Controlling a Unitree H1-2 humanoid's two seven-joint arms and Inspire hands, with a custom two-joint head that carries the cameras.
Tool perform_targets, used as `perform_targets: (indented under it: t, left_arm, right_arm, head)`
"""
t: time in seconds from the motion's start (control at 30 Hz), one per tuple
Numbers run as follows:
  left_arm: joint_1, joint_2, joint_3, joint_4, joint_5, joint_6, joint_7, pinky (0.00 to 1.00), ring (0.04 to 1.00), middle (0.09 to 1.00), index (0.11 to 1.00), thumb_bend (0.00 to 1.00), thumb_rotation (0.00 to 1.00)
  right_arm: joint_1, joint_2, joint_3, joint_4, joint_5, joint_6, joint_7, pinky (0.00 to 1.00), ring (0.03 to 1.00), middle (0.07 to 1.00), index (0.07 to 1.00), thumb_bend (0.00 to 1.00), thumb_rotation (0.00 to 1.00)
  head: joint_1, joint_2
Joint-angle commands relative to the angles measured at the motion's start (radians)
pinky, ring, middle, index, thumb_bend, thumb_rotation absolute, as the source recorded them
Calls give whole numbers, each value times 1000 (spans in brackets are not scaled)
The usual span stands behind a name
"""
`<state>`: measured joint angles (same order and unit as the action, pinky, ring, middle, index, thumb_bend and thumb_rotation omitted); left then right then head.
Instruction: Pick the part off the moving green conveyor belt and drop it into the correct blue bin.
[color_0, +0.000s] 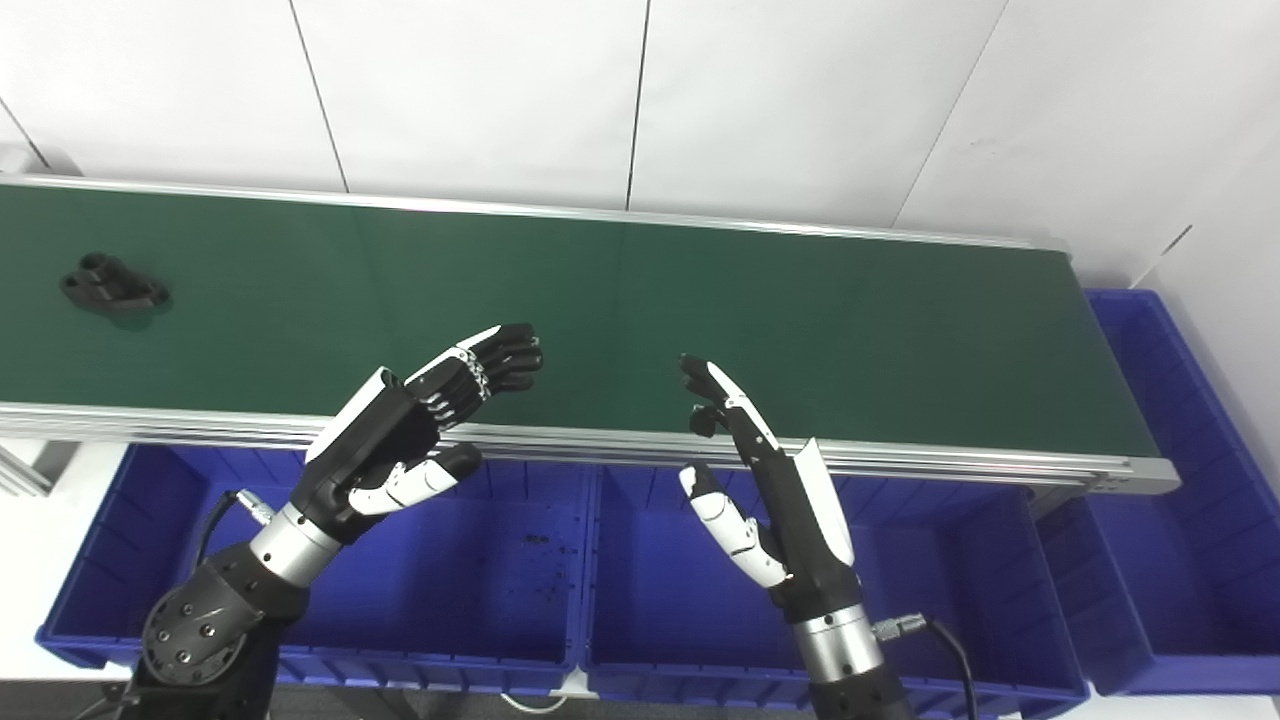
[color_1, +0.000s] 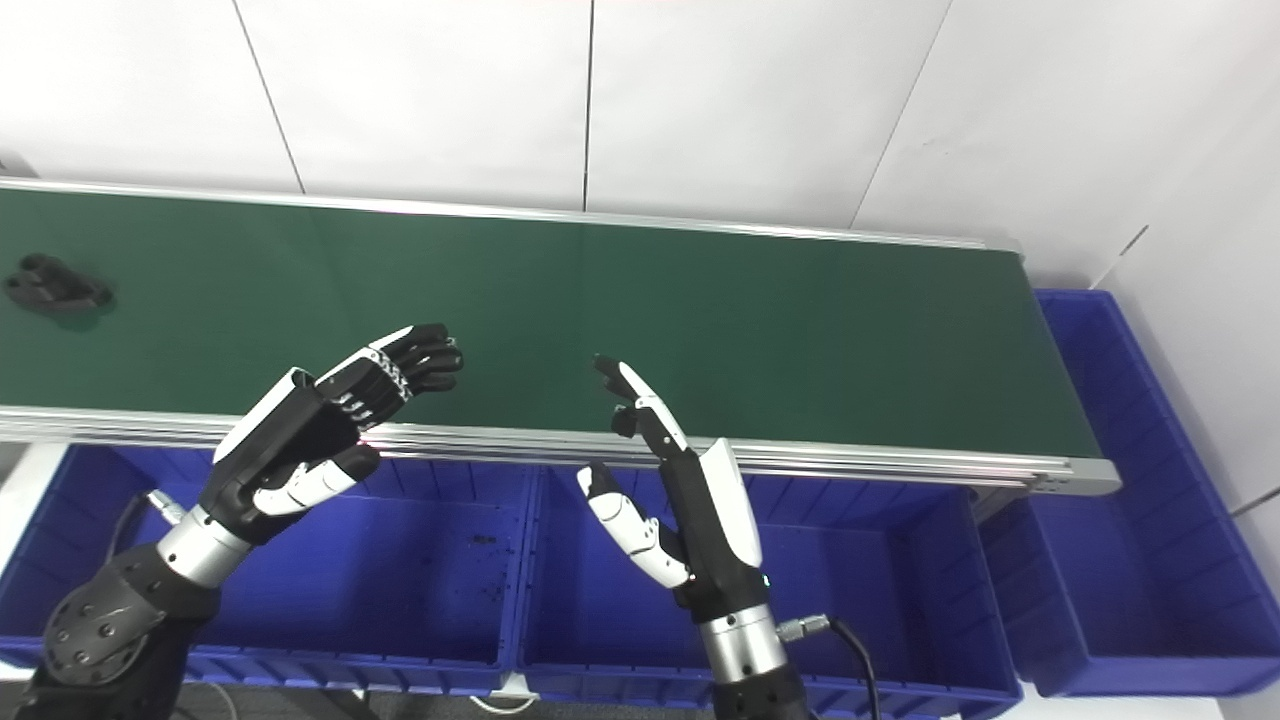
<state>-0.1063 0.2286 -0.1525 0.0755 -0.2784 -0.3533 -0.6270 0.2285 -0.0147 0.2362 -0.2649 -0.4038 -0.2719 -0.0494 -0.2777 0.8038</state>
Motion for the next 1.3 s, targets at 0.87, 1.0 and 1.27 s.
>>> perform_targets:
  t: [0.87, 1.0, 1.27]
  left_arm:
    - [-23, -41, -1, 63, 48, -107, -1, 851, 881, 903, 895, 456, 659]
    - [-3, -73, 24, 133, 92, -117, -14, 811, 858, 887, 867, 541, 605]
    - [9, -91, 54, 117, 163, -117, 6, 742, 825, 865, 840, 544, 518]
  right_arm:
    - [-1, -28, -18, 45, 22, -96, -20, 817, 887, 914, 912, 433, 931]
    - [7, -46, -5, 141, 5, -195, -88, 780, 863, 904, 895, 360, 836]
    - [-6, -46, 18, 149, -4, -196, -117, 760, 860, 904, 879, 294, 678]
  head:
    - [181, -221]
    - [212, -353]
    - [225, -377]
